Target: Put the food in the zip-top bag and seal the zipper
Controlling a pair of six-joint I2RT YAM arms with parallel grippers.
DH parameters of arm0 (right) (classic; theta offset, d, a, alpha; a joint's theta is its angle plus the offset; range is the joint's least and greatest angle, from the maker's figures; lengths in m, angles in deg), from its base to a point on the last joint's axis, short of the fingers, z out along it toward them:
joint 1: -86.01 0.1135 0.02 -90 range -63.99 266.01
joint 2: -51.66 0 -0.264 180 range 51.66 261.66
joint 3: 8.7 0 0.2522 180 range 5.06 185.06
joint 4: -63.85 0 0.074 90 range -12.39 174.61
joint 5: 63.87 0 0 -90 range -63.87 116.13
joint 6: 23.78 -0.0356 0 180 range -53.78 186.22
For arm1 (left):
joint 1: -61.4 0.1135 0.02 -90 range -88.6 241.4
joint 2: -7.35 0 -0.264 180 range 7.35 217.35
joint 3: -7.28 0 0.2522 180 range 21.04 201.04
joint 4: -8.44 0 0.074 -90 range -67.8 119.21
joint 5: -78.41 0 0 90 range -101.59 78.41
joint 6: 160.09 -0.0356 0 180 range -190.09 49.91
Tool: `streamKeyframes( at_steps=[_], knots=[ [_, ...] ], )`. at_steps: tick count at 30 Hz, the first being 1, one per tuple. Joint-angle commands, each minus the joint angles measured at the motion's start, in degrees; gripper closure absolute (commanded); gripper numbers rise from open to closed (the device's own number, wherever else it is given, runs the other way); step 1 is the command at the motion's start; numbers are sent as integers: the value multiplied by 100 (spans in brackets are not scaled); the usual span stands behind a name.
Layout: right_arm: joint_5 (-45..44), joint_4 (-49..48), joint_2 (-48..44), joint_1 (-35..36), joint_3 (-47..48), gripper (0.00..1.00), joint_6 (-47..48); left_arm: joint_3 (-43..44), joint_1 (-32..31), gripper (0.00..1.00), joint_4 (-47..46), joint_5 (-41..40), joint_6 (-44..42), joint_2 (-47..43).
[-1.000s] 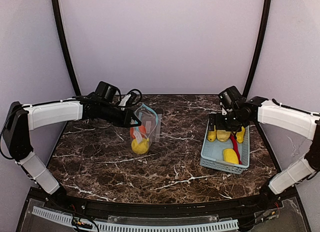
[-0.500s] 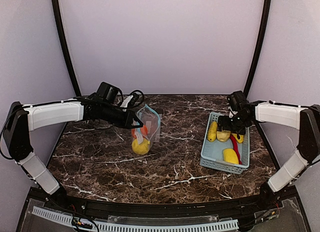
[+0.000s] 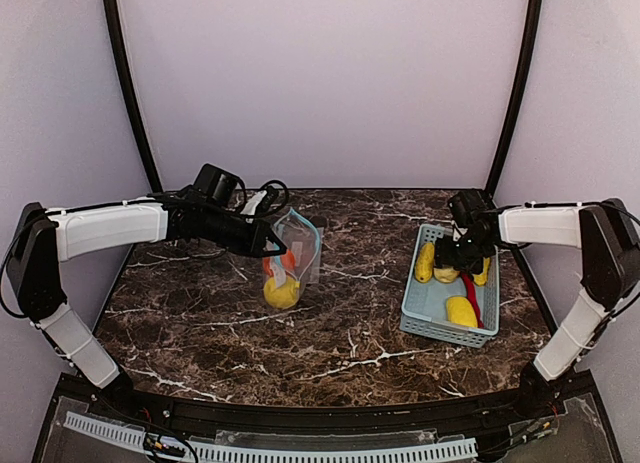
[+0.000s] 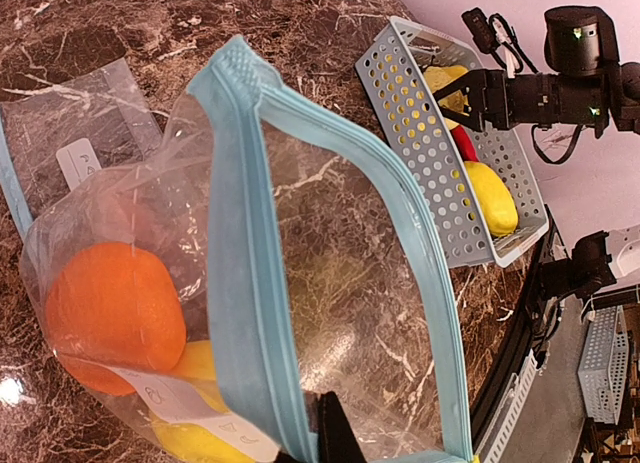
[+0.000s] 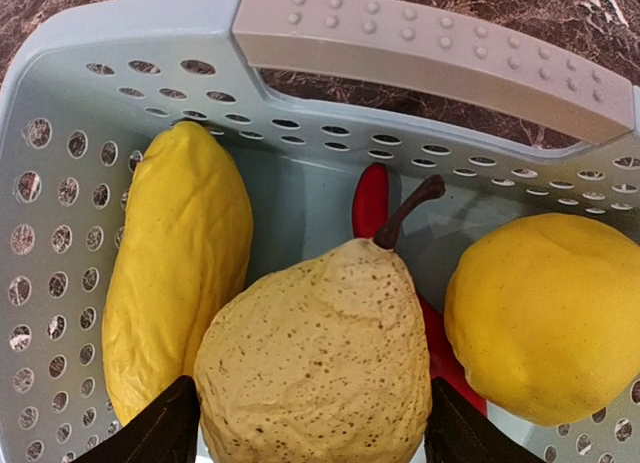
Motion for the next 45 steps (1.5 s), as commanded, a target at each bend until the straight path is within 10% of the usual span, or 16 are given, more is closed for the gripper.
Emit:
streamKeyframes(
  at_steps=[1,27,45],
  knots=[
    [-49,-226,96,-26,38,28,-34,167,-23,99,189,-18,-71,27],
    [1533,485,-2895,1006,354,40,45,51,-322,99,-188,595,205,163],
    [2012,-1565,-737,3444,1580,41,61,143,-320,99,69,207,33,186]
  ],
)
